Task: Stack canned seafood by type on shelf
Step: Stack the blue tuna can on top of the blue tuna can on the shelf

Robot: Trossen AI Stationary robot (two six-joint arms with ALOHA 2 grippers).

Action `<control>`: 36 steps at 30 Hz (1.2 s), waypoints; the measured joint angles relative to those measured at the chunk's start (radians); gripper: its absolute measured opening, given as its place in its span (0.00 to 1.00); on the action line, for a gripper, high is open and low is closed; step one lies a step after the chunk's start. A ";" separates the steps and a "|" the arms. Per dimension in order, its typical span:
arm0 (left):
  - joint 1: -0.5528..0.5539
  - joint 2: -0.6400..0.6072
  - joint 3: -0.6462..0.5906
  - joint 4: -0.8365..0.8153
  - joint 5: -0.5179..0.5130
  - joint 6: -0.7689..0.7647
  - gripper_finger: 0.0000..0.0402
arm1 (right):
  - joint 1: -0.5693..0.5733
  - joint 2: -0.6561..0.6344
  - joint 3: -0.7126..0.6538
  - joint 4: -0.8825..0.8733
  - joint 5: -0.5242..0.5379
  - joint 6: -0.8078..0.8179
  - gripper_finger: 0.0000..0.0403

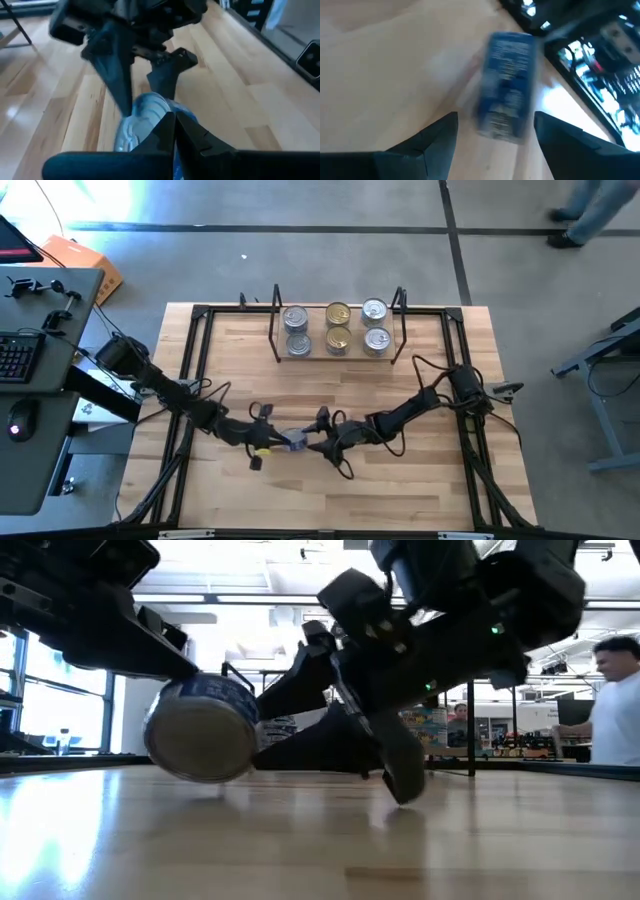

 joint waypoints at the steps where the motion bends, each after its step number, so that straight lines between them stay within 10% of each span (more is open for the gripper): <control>1: 0.000 -0.001 -0.012 0.023 0.000 0.000 0.00 | -0.006 0.000 0.007 -0.002 0.007 0.028 0.63; 11: 0.000 -0.002 -0.030 0.055 -0.057 0.019 0.00 | -0.033 0.000 0.085 -0.100 -0.019 0.177 0.30; 17: 0.001 -0.023 -0.022 0.063 -0.119 0.027 0.03 | -0.024 -0.007 0.151 -0.274 0.081 0.347 0.30; 26: -0.025 -0.006 0.080 -0.061 -0.146 0.332 0.34 | -0.019 -0.020 0.362 -0.739 0.166 0.639 0.30; 36: 0.019 0.097 0.156 -0.211 -0.236 0.300 0.61 | -0.021 -0.017 0.409 -0.794 0.162 0.643 0.30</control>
